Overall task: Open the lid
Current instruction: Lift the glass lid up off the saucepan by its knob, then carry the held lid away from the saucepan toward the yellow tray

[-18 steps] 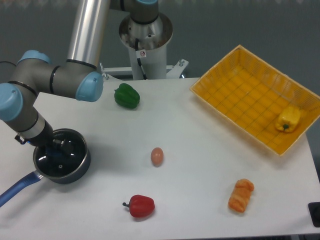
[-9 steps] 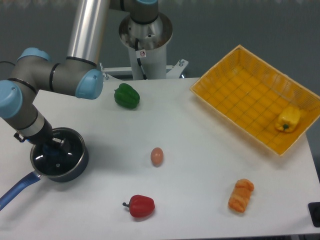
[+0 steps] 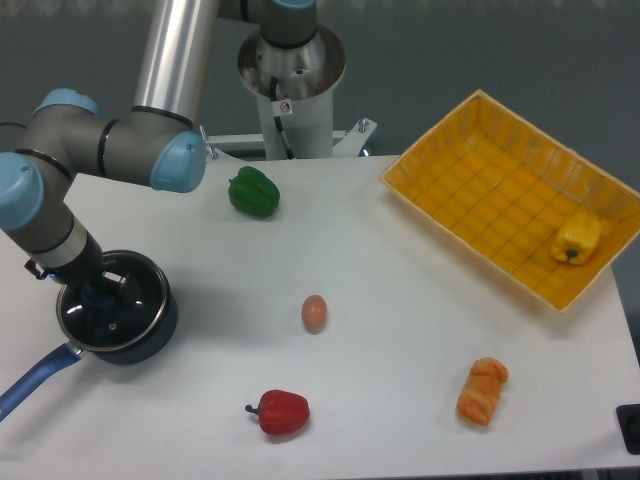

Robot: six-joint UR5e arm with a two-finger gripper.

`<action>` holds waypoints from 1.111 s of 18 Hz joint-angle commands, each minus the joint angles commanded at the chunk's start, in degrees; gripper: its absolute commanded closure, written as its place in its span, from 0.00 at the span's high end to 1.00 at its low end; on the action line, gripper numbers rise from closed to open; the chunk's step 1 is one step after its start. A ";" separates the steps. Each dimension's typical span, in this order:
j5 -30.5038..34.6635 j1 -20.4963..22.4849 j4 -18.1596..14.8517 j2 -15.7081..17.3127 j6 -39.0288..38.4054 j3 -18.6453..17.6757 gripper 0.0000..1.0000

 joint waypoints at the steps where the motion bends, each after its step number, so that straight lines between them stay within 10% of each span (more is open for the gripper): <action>1: 0.00 0.09 -0.09 0.52 0.09 0.00 0.47; 9: 0.44 5.17 -4.83 5.44 6.93 -0.79 0.47; 20: 0.09 23.54 -6.51 12.30 32.67 -3.69 0.47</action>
